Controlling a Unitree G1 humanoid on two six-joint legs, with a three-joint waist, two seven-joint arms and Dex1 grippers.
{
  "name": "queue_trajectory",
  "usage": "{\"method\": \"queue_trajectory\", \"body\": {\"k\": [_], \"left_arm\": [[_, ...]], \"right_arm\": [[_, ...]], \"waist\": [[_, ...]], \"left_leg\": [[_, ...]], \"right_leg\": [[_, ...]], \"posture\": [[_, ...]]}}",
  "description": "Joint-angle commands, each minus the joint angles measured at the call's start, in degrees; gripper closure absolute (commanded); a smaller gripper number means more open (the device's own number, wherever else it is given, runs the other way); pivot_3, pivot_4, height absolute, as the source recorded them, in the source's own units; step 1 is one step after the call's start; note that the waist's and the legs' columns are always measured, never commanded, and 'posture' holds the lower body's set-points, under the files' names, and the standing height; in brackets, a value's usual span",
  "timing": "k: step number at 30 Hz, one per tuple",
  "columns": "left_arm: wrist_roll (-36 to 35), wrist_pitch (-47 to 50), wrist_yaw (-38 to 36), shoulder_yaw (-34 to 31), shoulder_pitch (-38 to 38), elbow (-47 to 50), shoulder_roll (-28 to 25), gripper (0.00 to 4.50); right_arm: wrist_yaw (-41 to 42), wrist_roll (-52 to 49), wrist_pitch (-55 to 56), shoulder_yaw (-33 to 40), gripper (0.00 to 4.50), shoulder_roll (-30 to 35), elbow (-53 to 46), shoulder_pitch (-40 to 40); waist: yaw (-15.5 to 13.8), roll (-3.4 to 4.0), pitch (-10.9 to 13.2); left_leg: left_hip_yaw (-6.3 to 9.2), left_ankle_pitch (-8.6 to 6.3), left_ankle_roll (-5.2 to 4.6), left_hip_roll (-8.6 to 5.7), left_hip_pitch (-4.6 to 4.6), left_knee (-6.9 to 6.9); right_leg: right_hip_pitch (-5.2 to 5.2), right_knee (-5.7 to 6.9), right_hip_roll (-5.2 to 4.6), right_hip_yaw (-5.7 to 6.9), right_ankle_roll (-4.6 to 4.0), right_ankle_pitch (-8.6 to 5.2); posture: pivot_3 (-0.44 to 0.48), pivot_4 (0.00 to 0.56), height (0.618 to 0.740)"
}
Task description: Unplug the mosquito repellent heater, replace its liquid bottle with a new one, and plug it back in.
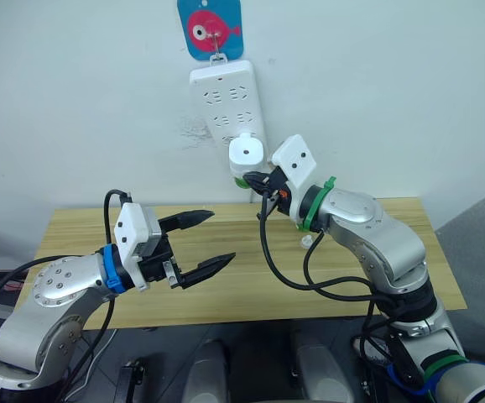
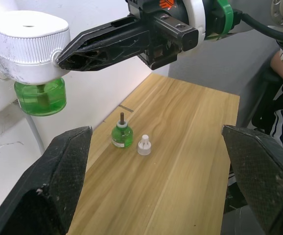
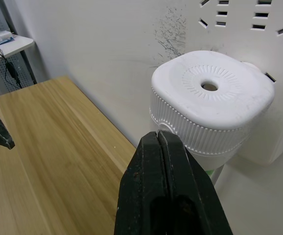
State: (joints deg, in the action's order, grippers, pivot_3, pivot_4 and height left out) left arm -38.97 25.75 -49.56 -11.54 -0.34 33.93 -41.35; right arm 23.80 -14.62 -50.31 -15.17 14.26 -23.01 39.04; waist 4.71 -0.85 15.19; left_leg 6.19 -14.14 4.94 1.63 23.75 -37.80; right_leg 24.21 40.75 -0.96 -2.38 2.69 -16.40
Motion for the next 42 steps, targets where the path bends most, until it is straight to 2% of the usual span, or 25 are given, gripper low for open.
{"method": "queue_trajectory", "body": {"k": [1,8,19,24,27,29,34,38,42], "left_arm": [[-0.04,-0.84,-0.23,0.12,-0.37,0.82,-0.06,0.0],[0.0,-0.82,0.13,0.09,-0.35,1.04,0.08,0.0],[-0.67,-0.12,0.62,-0.22,-0.51,0.4,0.32,0.0],[1.48,-1.2,0.36,-2.0,-0.26,-2.0,-1.01,0.0],[4.68,-4.13,-3.65,-3.83,-0.73,-6.96,-4.77,0.0],[6.01,-7.01,-6.49,-4.28,-1.22,-9.62,-6.47,0.0],[8.19,-9.35,-7.69,-7.43,-6.04,-17.56,-9.82,0.0],[11.64,-8.44,-9.41,-7.38,-4.46,-20.18,-14.57,0.0],[15.16,-7.7,-5.51,-8.03,-3.45,-20.78,-15.17,0.0]], "right_arm": [[-1.56,1.73,2.04,1.41,4.49,-0.04,-0.14,1.37],[-3.67,2.88,3.95,3.56,4.49,-0.43,2.68,2.5],[9.72,-7.15,0.84,1.0,4.49,5.38,-6.89,-0.52],[13.17,-9.61,1.67,3.52,4.49,9.63,-9.28,-2.17],[15.76,-10.59,3.53,7.37,3.93,14.45,-9.97,-3.9],[18.02,-11.62,4.71,9.31,3.25,17.41,-9.98,-5.13],[27.53,-12.55,10.07,14.9,1.54,28.6,-7.27,-6.68],[30.17,-10.75,16.15,18.2,0.03,33.05,-2.48,-5.91],[34.16,-9.09,22.78,19.62,0.03,36.88,1.14,-8.87]], "waist": [[0.0,0.0,0.0],[-0.01,0.0,0.0],[-0.02,-0.01,-0.01],[-0.1,-0.04,-0.1],[-0.21,-0.05,-0.16],[-0.32,-0.07,-0.34],[-1.03,-0.1,-1.53],[-0.93,-0.13,-3.34],[-1.27,-0.19,-4.71]], "left_leg": [[0.0,0.0,0.0,0.0,0.0,0.0],[0.0,0.01,0.01,0.0,-0.03,-0.06],[0.01,0.01,0.0,0.02,-0.04,0.07],[0.0,0.0,0.0,0.01,0.0,0.05],[0.01,0.01,0.0,-0.01,0.0,0.0],[0.0,0.01,0.0,-0.02,0.0,0.0],[-0.03,0.01,0.0,-0.03,0.03,0.06],[-0.12,0.0,0.0,-0.01,0.0,0.2],[-0.17,0.01,0.01,-0.01,-0.15,0.52]], "right_leg": [[0.0,0.0,0.0,0.0,0.0,0.0],[-0.01,0.09,0.0,0.0,-0.01,0.0],[-0.02,-0.03,0.01,0.01,-0.02,0.01],[-0.02,-0.07,-0.01,0.02,-0.02,0.01],[-0.02,-0.02,0.0,0.03,-0.02,0.01],[-0.02,-0.03,0.0,0.04,-0.02,0.01],[-0.02,-0.16,-0.02,0.05,-0.02,0.01],[-0.02,-0.34,-0.02,0.01,-0.02,0.01],[-0.11,-0.54,-0.02,-0.01,-0.02,0.01]], "posture": [[-0.056,0.197,0.725],[-0.051,0.194,0.725],[-0.055,0.182,0.725],[-0.041,0.159,0.725],[-0.035,0.14,0.725],[-0.031,0.124,0.725],[-0.025,0.079,0.725],[-0.012,0.058,0.725],[0.006,0.048,0.725]]}}
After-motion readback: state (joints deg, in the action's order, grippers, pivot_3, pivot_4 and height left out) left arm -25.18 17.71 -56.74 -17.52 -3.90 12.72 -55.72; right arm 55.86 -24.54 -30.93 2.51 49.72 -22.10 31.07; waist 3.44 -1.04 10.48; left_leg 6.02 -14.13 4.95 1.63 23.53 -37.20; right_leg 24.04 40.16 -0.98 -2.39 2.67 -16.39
